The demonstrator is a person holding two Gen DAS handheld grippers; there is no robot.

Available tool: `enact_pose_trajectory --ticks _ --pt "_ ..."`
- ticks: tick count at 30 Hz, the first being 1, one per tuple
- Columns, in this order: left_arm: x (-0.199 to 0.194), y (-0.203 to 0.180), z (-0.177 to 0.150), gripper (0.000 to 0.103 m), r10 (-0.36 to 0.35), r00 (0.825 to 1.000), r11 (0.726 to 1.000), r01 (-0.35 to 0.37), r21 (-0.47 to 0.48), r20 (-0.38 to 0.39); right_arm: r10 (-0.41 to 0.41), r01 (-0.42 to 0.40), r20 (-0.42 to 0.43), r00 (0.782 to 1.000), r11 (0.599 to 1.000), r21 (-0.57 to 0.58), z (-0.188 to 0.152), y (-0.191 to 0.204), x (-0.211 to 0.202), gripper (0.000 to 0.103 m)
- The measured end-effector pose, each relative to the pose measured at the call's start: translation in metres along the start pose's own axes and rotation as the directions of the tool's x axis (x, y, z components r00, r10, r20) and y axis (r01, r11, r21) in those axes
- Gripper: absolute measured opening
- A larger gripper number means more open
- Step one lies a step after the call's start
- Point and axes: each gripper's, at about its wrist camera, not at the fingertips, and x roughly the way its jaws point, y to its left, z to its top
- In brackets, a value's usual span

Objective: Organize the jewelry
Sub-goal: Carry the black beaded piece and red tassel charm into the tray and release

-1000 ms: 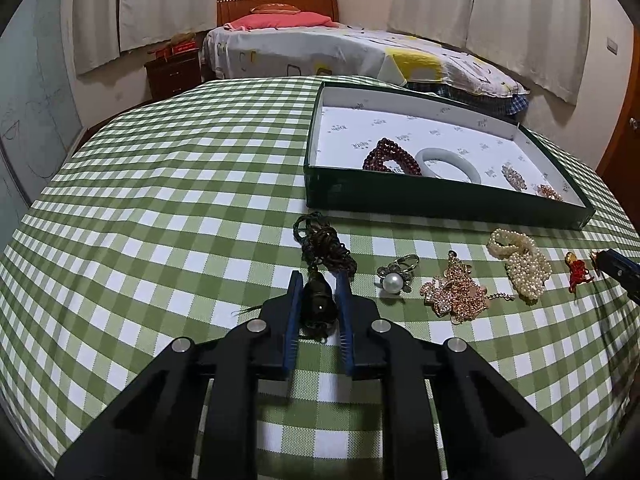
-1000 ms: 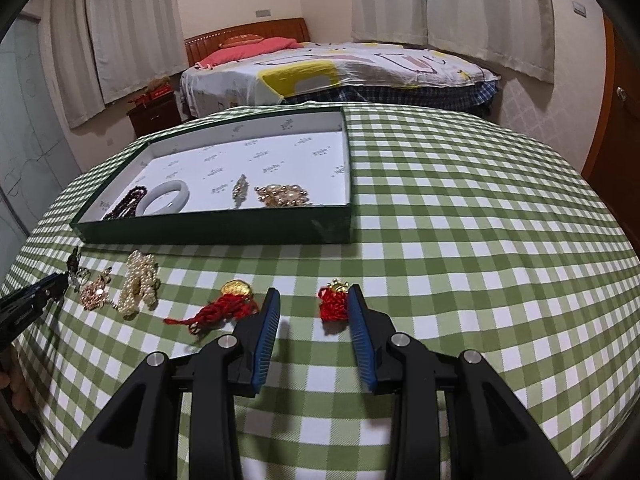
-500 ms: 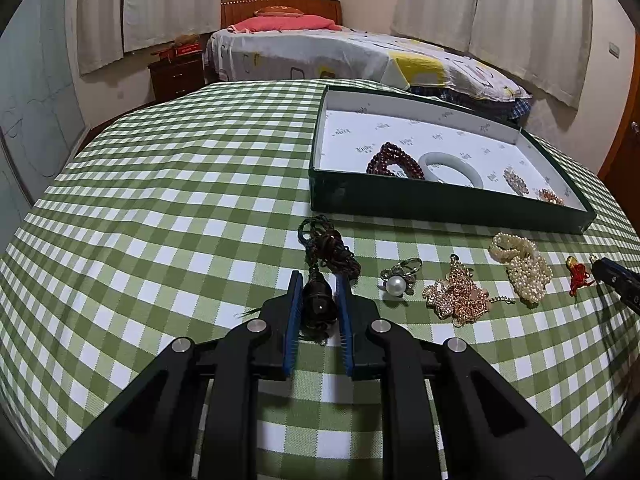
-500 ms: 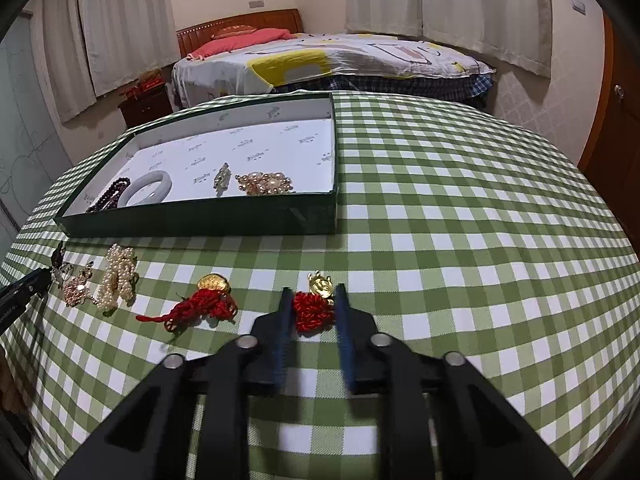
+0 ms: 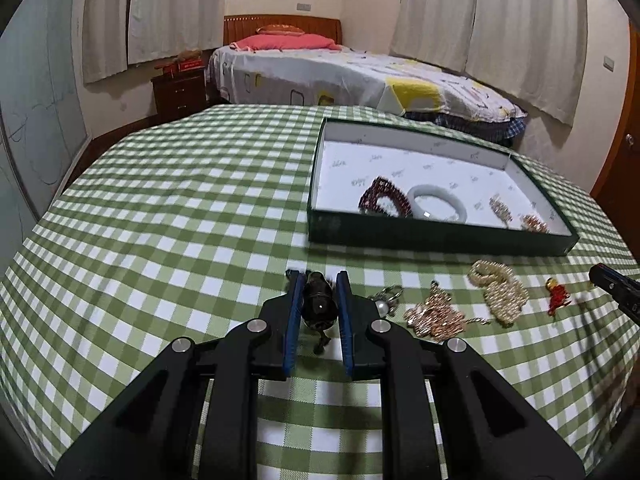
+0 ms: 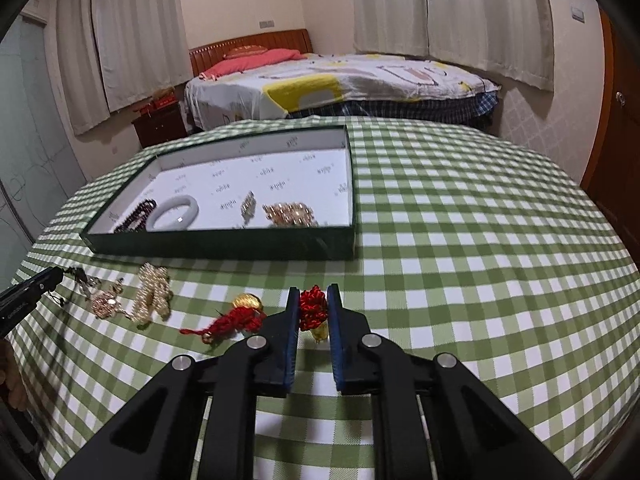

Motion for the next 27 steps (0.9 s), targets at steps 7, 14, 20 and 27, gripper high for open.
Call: enact_pose_trajectory --ticks 7,14,20,27 --pt "-0.019 -0.003 0.013 0.017 -0.021 0.999 1.0 0.022 -0.006 0.049 0.018 -0.018 0.046 0.999 1.0 -0.006 0.01 0.006 -0.015 0.014" --pt "-0.034 -0.013 0.037 0.017 -0.062 0.992 0.998 0.062 -0.001 0.107 0.048 -0.047 0.095 0.994 0.999 -0.015 0.027 0.012 -0.028 0.014" --pt "-0.034 -0.024 0.067 0.017 -0.108 0.982 0.994 0.108 0.004 0.155 0.075 -0.071 0.143 0.987 0.997 -0.033 0.05 0.019 -0.027 0.014" --pt "-0.019 -0.041 0.105 0.017 -0.138 0.967 0.99 0.135 0.028 0.215 0.099 -0.083 0.214 0.972 0.993 -0.082 0.086 0.032 -0.018 0.014"
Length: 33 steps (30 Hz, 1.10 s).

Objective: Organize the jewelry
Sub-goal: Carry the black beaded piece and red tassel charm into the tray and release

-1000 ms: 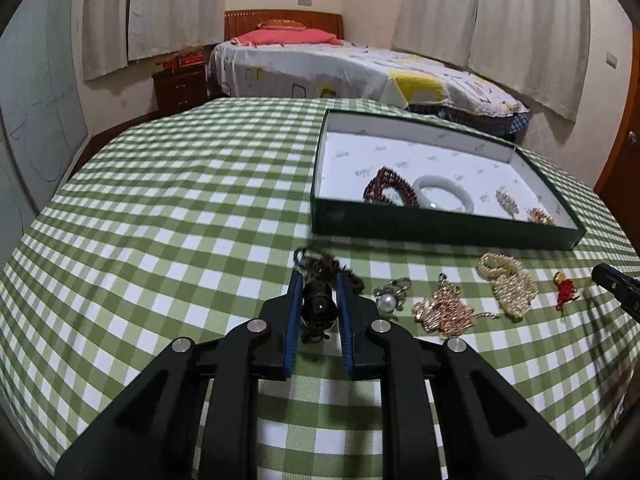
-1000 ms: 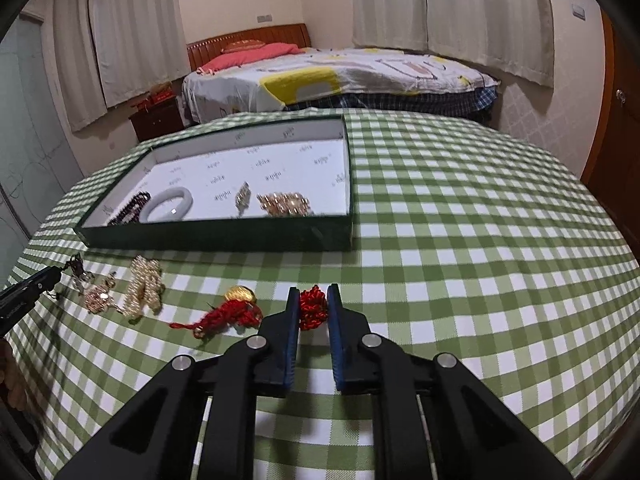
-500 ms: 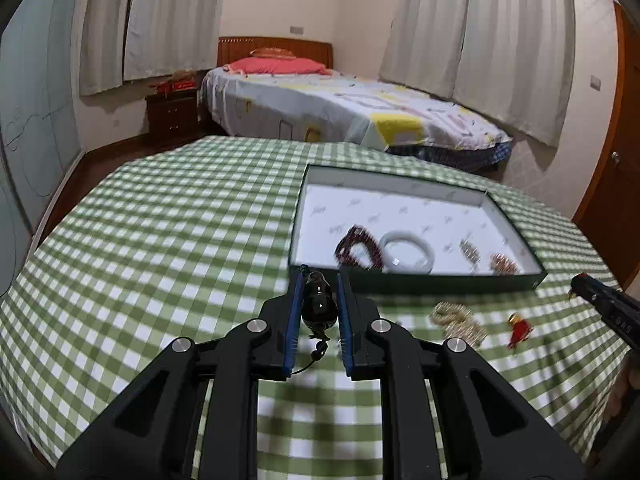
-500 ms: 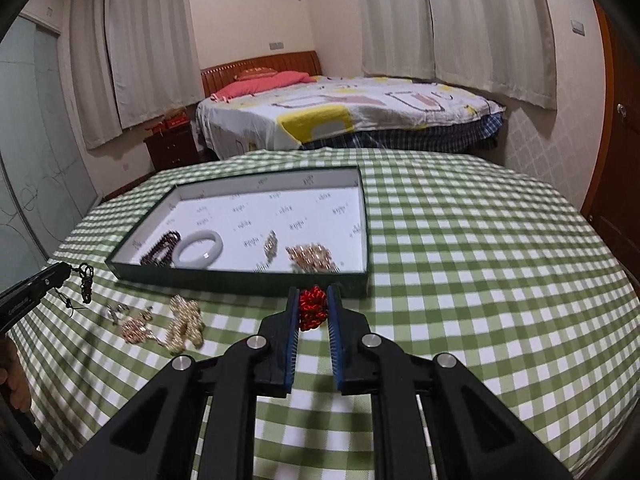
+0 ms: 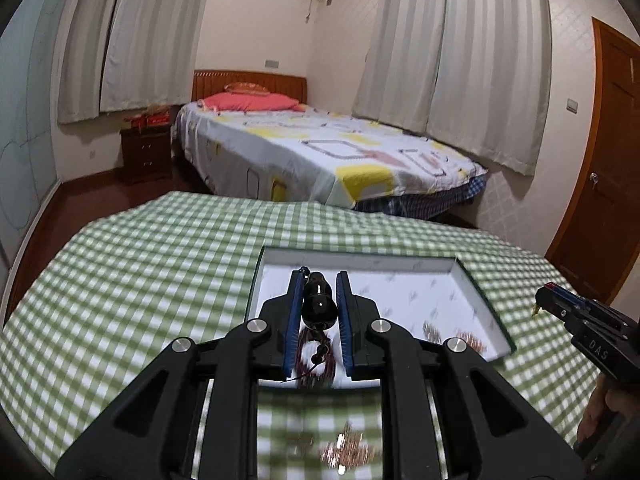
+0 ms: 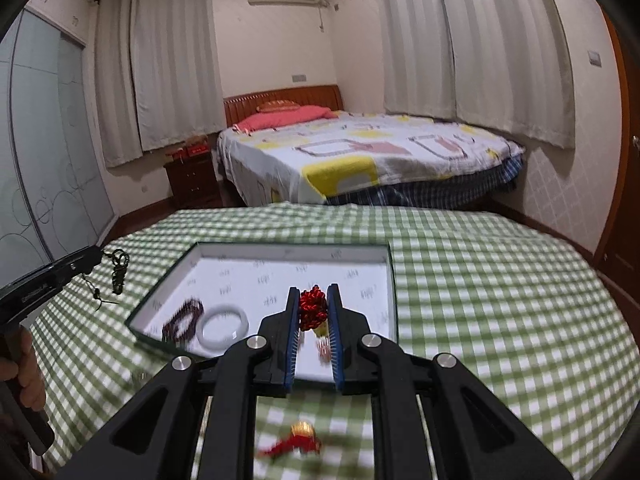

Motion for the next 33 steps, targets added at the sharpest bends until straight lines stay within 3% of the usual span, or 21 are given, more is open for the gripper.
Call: enact_pose_trajectory --ticks 6,15,21,26,33 --pt "0.036 -0.01 0.024 0.017 -0.01 0.999 1.0 0.009 0.023 0.032 0.003 -0.003 0.032 0.999 1.0 -0.015 0.017 -0.002 0.03 0.014" --pt "0.123 -0.013 0.008 0.017 0.0 0.992 0.999 0.006 0.042 -0.124 -0.025 0.026 -0.104 0.994 1.0 0.009 -0.005 -0.024 0.1 0.014" --pt "0.168 -0.009 -0.011 0.017 0.018 0.964 0.998 -0.002 0.059 -0.267 -0.032 0.035 -0.199 0.98 0.999 0.014 -0.015 -0.03 0.127 0.015" --pt "0.186 -0.005 -0.02 0.017 0.032 0.939 0.999 -0.018 0.046 -0.342 -0.032 0.037 -0.25 0.968 0.999 0.016 -0.019 -0.03 0.135 0.015" --pt "0.187 0.001 -0.022 0.037 0.033 0.936 0.999 -0.027 0.021 -0.35 -0.04 0.05 -0.289 0.956 0.998 0.025 -0.02 -0.035 0.143 0.022"
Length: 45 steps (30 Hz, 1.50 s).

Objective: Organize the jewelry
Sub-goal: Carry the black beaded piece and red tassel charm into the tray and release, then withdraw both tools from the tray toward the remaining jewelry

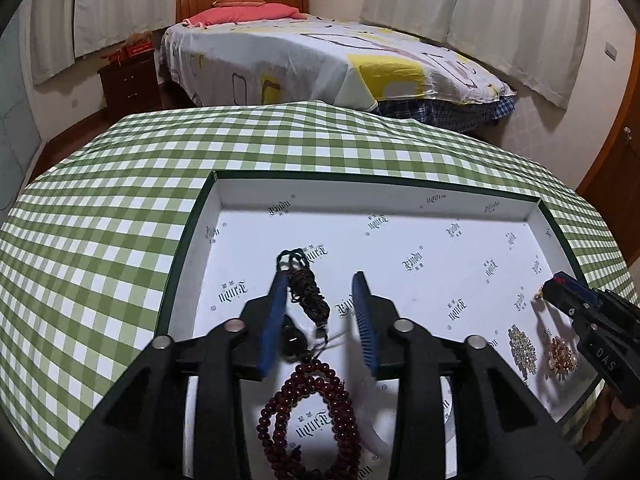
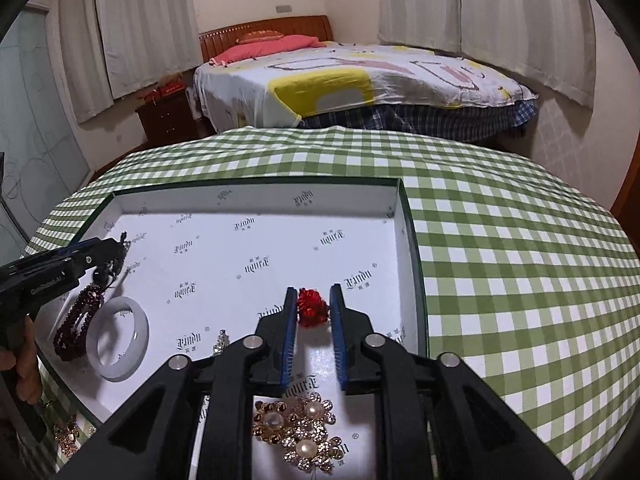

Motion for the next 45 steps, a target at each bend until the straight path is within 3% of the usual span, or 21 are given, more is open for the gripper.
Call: enact_pose_trajectory --ticks 3,8,19,24,32,45 --pt "-0.002 0.001 -0.001 0.045 0.002 1.0 1.0 -0.002 -0.002 0.007 -0.002 0.002 0.003 1.0 1.0 0.004 0.0 -0.002 0.0 0.034" --pt "-0.016 0.002 -0.005 0.054 0.004 0.999 1.0 -0.004 -0.003 0.05 -0.005 0.005 0.026 1.0 1.0 -0.003 -0.002 0.001 -0.007 0.035" --pt "-0.085 0.004 -0.024 0.054 0.013 0.977 1.0 -0.012 -0.005 0.212 -0.002 0.003 0.129 0.992 1.0 -0.007 -0.01 0.016 -0.058 0.035" --pt "-0.112 0.006 -0.039 0.054 0.024 0.97 1.0 -0.02 -0.02 0.243 -0.008 0.011 0.153 0.988 1.0 -0.017 -0.024 0.025 -0.079 0.035" --pt "-0.137 0.016 -0.07 0.054 0.04 0.97 0.999 -0.031 -0.043 0.239 -0.002 0.006 0.164 0.986 1.0 -0.029 -0.054 0.036 -0.106 0.035" --pt "-0.143 0.021 -0.132 0.054 0.06 0.987 0.998 -0.056 -0.031 0.149 0.006 -0.003 0.116 0.993 1.0 -0.027 -0.098 0.041 -0.114 0.035"
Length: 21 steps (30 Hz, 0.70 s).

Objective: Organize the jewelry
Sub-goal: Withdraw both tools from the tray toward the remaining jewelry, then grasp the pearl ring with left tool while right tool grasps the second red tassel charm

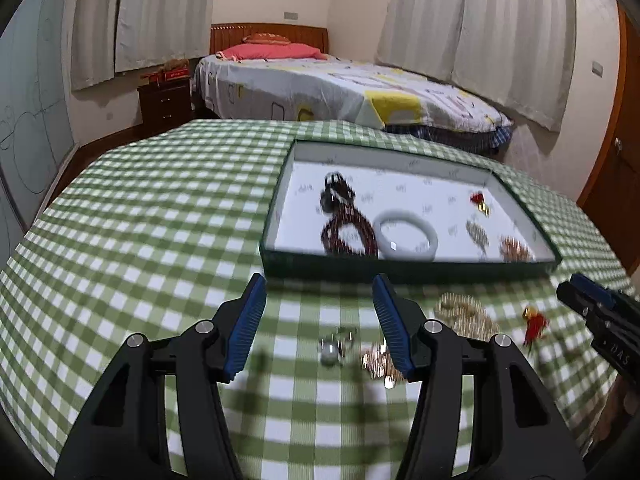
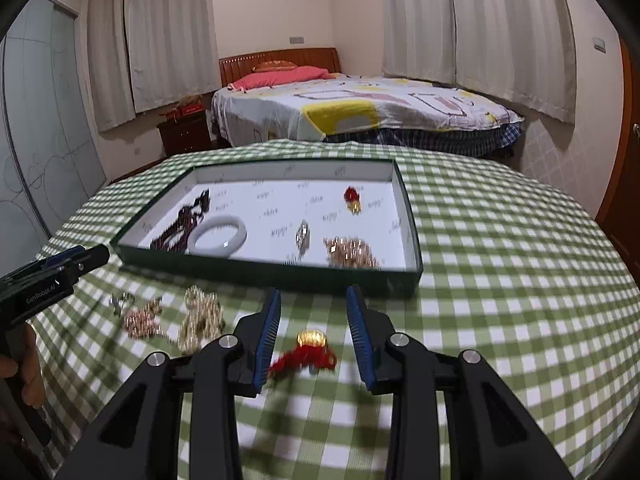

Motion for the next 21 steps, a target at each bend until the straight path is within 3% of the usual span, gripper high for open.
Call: enact_pose_trajectory --ticks 8,18,19,21 --pt "0.017 0.003 -0.02 0.052 0.004 0.996 1.0 -0.004 0.001 -0.084 0.01 -0.01 -0.012 1.0 1.0 -0.013 -0.009 0.007 0.0 0.035" --pt "0.028 -0.004 -0.022 0.03 -0.027 0.992 0.999 0.031 0.033 -0.123 0.008 -0.008 -0.026 1.0 1.0 -0.006 -0.013 0.005 0.003 0.035" --pt "0.028 -0.004 -0.022 0.022 -0.028 0.992 0.999 0.033 0.035 -0.122 0.008 -0.008 -0.028 1.0 1.0 -0.006 -0.013 0.005 0.004 0.035" --pt "0.029 -0.003 -0.021 0.022 -0.029 0.992 0.999 0.034 0.036 -0.12 0.008 -0.008 -0.032 0.999 1.0 -0.006 -0.014 0.005 0.005 0.035"
